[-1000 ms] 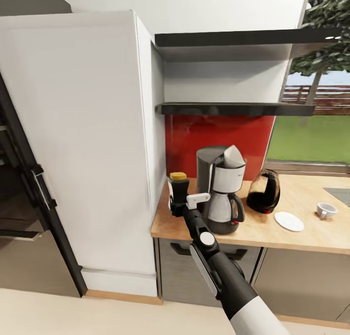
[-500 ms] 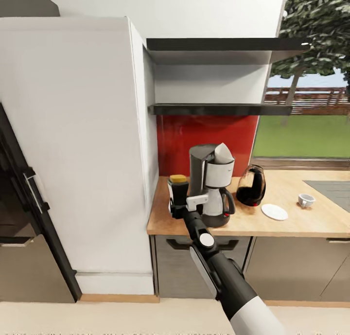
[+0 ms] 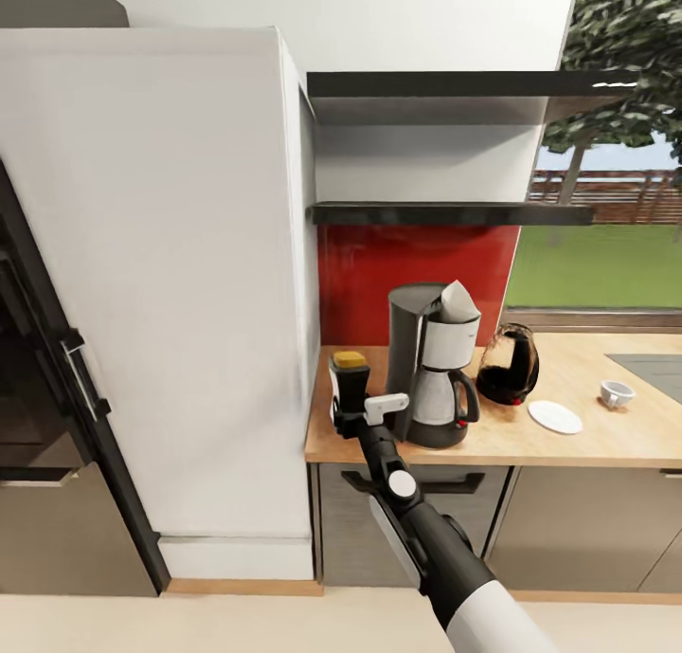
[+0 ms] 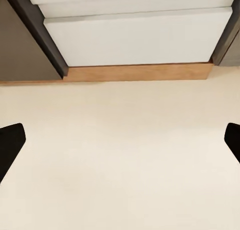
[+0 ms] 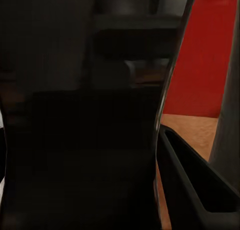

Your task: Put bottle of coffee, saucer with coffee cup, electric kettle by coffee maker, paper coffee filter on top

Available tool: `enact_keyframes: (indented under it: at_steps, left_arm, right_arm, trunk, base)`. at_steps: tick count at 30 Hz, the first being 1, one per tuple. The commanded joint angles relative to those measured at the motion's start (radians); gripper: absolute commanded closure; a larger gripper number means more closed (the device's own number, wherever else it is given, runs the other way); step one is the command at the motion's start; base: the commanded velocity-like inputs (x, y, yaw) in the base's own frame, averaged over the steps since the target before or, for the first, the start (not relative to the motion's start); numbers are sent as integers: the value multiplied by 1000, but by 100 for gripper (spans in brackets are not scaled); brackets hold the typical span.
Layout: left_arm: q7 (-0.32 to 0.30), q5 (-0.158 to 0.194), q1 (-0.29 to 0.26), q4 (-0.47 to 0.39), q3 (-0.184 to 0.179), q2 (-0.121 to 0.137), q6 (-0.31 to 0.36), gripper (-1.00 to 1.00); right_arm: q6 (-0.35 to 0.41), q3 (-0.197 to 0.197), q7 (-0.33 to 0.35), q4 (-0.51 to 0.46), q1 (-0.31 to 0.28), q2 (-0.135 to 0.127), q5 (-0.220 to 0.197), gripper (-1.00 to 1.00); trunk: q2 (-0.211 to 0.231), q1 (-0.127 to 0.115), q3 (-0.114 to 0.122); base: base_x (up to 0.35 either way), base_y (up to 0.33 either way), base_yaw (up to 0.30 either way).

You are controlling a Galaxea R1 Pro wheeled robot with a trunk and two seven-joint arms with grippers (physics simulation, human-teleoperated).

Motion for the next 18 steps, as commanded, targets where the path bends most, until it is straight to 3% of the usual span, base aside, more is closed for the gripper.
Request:
enact_keyframes:
  at_steps: [1,6,12,18]
  left_arm:
    - [-1,11,0,0,-8,1,-3,-100]
    - [-1,11,0,1,-8,3,-2,-100]
    - [-1,11,1,1,-8,2,-2,-100]
    - [-1,11,1,2,-8,3,-3,-100]
  right_arm:
    - [-22,2,-5,11,-1,0,-7,100]
    - [-62,1,-10,29,-1,0,-5,100]
    - [-65,2,-99,46,-1,0,-7,100]
    - [-65,3,-105,52,-1,0,-7,100]
  trunk:
    - [-1,0,0]
    - [-1,0,0]
    - [-1,0,0]
    - [-1,0,0]
  base:
    - [6,10,0]
    - [1,2,0]
    - [66,0,0]
    - [70,0,0]
